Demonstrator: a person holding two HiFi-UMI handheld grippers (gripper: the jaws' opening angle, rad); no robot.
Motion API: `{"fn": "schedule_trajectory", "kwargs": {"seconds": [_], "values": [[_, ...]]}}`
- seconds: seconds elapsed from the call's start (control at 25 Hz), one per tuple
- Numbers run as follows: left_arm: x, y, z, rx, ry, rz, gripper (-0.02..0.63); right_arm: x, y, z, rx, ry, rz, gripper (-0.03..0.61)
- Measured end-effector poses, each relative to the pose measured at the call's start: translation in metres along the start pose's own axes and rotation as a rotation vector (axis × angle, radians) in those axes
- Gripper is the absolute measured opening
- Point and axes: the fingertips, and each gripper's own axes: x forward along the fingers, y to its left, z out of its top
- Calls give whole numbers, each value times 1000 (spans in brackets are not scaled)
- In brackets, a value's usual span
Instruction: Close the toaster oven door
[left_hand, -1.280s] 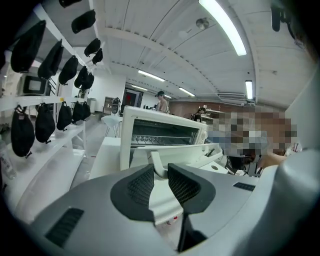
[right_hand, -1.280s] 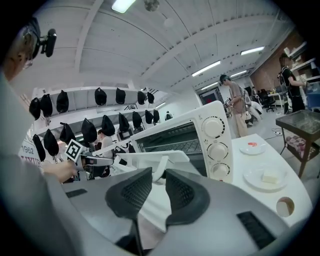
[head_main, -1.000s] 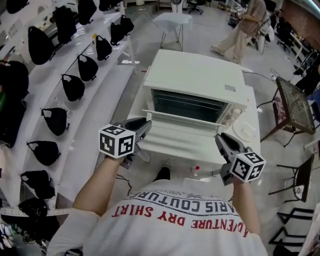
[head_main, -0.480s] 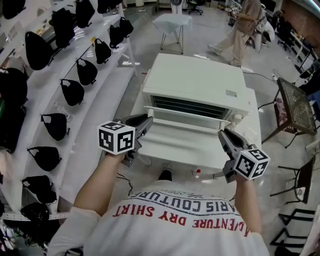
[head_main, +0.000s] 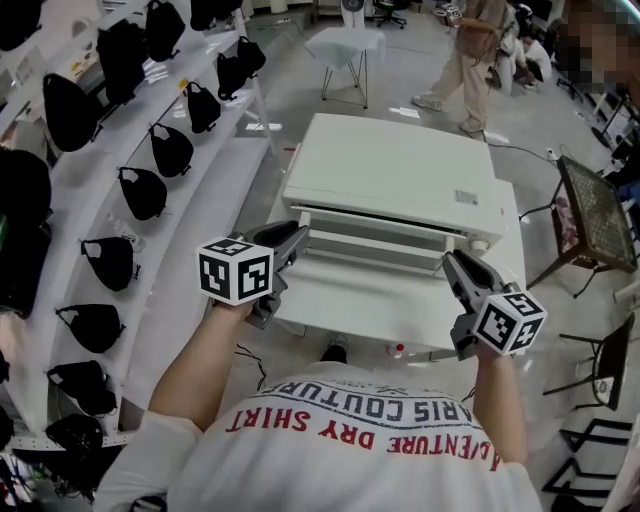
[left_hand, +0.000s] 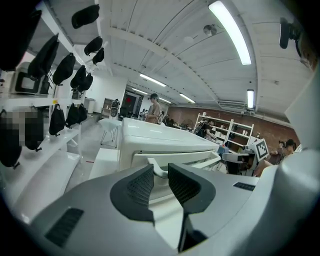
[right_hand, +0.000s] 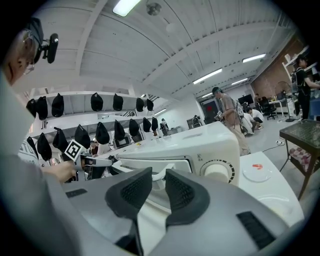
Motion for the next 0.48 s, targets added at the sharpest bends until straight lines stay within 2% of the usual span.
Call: {"fn": "schedule_trajectory", "kwargs": {"seconds": [0.32,0.48], "values": [[8,5,7,-19,9,-30,99,8,-7,5,13,-3,17,89],[9,5,8,-4,21,-30,103,8,-7,6,8,-1,24,92]]}}
